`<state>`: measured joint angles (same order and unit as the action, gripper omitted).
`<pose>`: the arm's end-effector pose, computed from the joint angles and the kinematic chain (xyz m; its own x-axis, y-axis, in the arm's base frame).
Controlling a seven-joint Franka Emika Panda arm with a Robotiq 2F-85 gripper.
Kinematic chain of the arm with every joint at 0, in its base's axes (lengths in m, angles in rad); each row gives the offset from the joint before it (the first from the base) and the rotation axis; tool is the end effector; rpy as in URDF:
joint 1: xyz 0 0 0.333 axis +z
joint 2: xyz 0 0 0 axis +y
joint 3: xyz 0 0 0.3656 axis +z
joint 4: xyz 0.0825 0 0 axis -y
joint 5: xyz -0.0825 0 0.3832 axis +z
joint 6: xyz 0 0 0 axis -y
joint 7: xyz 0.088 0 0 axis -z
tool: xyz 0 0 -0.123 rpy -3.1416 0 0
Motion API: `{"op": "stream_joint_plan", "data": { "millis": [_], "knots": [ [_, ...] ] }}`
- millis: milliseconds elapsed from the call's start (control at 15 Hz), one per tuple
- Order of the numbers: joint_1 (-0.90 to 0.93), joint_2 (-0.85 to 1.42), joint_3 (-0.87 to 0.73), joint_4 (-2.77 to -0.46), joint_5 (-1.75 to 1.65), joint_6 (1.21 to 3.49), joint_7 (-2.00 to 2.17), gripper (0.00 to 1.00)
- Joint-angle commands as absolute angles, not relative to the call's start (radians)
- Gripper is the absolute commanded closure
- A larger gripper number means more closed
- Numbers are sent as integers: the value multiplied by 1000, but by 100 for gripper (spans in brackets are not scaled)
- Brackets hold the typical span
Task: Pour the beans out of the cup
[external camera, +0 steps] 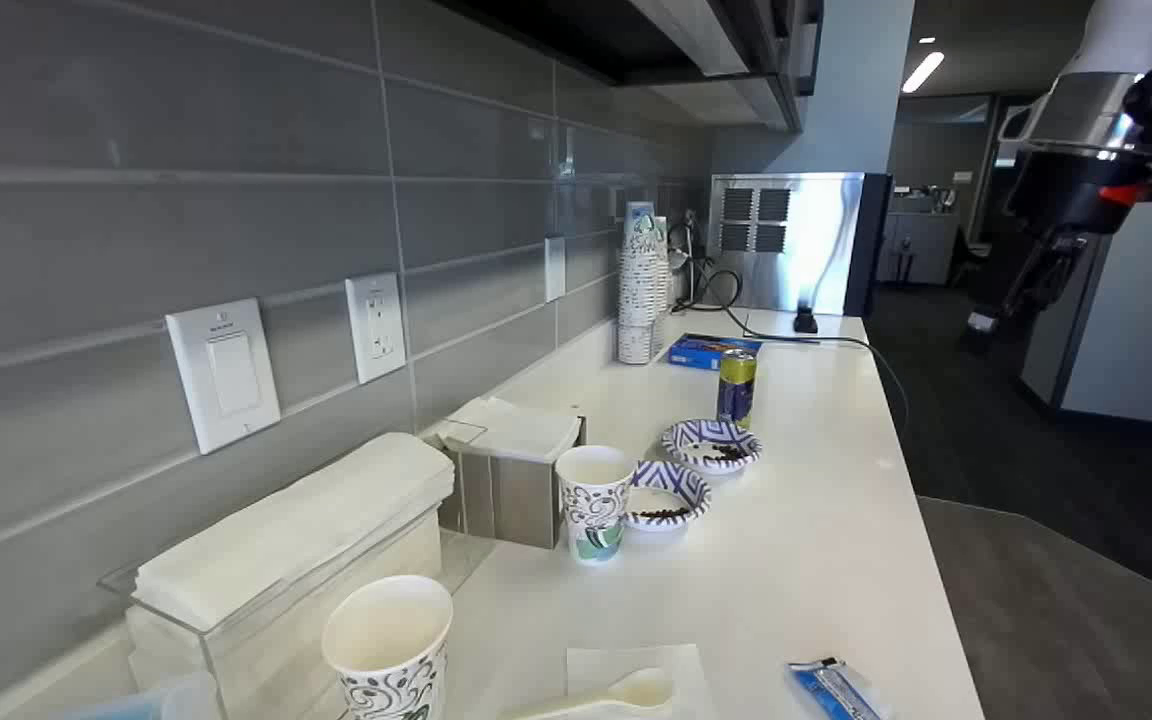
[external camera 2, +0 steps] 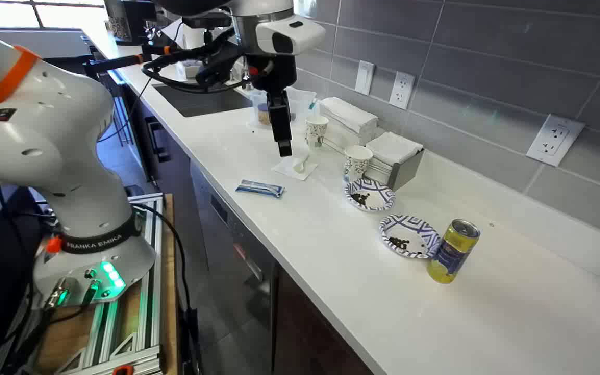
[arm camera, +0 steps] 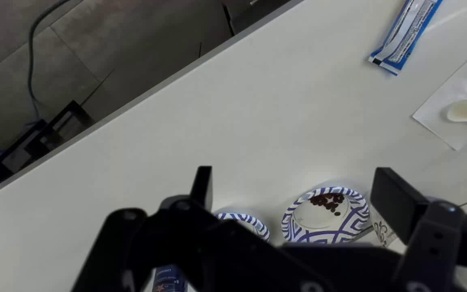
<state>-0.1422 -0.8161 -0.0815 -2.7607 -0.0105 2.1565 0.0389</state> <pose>0.2817 -0.0659 0.4779 0.9493 -0.2369 0.2066 -0.2299 -0.9715 -0.0576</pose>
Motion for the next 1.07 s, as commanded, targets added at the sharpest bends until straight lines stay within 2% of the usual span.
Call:
{"op": "stream_joint_plan", "data": {
  "millis": [0,867,1000],
  "knots": [
    [-142,-815,-82,-2762,-11,2153,39,0],
    [-142,-811,-82,-2771,-11,2153,39,0],
    [-121,-754,-74,-2739,12,2174,49,0]
  ]
}}
